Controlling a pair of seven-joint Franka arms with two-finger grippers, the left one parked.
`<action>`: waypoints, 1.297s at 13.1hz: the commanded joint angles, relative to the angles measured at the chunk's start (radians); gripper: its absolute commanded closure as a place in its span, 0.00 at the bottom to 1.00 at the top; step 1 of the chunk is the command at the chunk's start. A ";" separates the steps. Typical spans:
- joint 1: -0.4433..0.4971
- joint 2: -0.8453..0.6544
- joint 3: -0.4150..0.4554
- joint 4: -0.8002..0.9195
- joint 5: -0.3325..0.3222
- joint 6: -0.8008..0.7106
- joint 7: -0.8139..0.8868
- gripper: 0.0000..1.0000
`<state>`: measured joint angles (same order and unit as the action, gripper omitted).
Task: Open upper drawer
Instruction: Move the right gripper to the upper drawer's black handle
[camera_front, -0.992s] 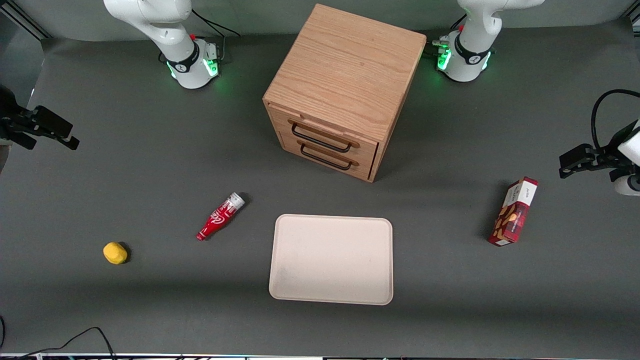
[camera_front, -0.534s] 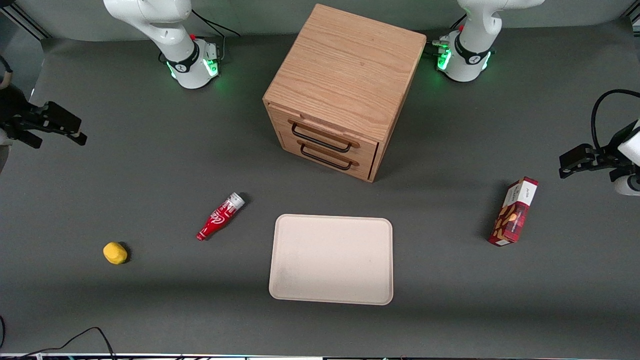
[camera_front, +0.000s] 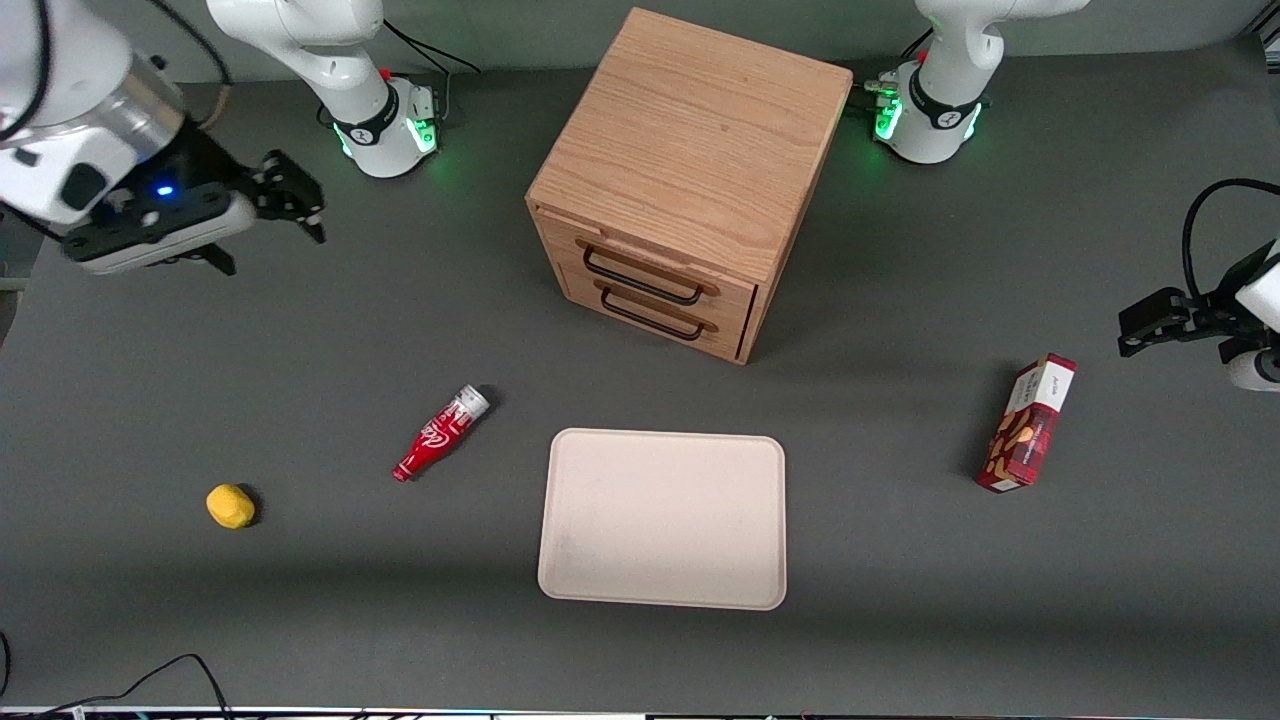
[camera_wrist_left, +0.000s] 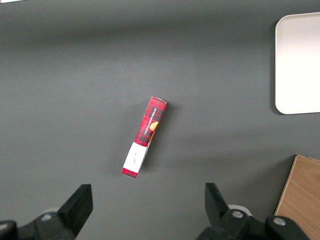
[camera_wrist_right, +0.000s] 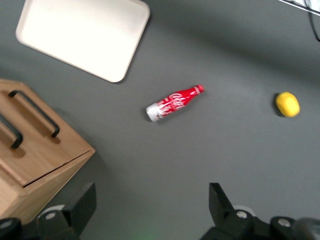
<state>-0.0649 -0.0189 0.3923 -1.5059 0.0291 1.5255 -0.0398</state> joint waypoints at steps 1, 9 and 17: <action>0.008 0.025 0.080 0.016 -0.009 0.001 -0.025 0.00; 0.023 0.219 0.284 0.013 -0.021 0.165 -0.023 0.00; 0.063 0.368 0.352 -0.049 -0.070 0.379 -0.022 0.00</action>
<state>0.0012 0.3290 0.7304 -1.5389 -0.0267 1.8531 -0.0457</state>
